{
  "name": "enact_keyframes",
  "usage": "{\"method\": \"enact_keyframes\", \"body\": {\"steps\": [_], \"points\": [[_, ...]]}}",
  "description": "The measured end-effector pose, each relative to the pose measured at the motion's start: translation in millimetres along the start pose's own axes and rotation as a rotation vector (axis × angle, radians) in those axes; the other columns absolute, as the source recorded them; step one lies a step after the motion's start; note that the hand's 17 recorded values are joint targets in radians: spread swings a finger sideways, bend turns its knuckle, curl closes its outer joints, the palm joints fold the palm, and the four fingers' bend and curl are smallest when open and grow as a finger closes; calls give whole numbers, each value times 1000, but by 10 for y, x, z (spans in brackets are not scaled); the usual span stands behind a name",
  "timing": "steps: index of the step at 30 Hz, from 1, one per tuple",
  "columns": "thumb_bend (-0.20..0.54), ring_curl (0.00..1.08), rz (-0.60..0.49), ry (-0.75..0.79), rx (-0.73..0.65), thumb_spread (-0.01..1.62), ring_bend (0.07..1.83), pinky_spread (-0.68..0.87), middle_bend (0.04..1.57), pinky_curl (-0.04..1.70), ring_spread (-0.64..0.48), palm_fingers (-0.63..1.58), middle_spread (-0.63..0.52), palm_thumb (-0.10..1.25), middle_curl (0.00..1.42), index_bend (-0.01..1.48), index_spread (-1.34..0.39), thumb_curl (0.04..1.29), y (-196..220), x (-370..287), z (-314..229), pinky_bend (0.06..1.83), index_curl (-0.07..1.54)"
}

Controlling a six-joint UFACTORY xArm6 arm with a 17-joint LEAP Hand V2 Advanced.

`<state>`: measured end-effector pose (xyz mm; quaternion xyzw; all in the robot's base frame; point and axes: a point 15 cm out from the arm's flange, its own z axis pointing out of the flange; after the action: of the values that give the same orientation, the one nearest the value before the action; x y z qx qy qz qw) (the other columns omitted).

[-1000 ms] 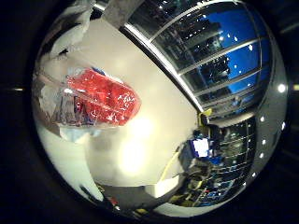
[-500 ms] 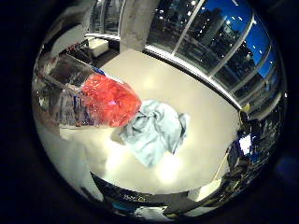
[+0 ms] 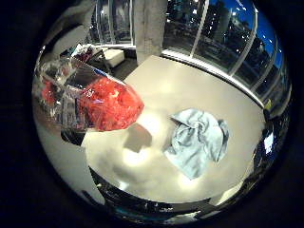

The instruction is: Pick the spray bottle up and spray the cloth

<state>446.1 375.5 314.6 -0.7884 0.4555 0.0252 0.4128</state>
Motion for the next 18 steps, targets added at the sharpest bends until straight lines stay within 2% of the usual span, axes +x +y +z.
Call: {"method": "enact_keyframes", "body": {"steps": [9,14,18], "points": [[-15,788,138,-162,-38,959,1373,-146,1403,1520,-217,1137,-79,980,663,1231,-181,750,-74,68,343,1007,743],[-15,788,214,-239,-57,959,1374,-146,1403,1520,-216,1139,-79,980,662,1229,-181,750,13,274,573,1007,743],[-14,785,234,-253,-81,959,1377,-146,1402,1520,-214,1141,-79,984,661,1227,-182,753,114,521,711,1005,744]]}}
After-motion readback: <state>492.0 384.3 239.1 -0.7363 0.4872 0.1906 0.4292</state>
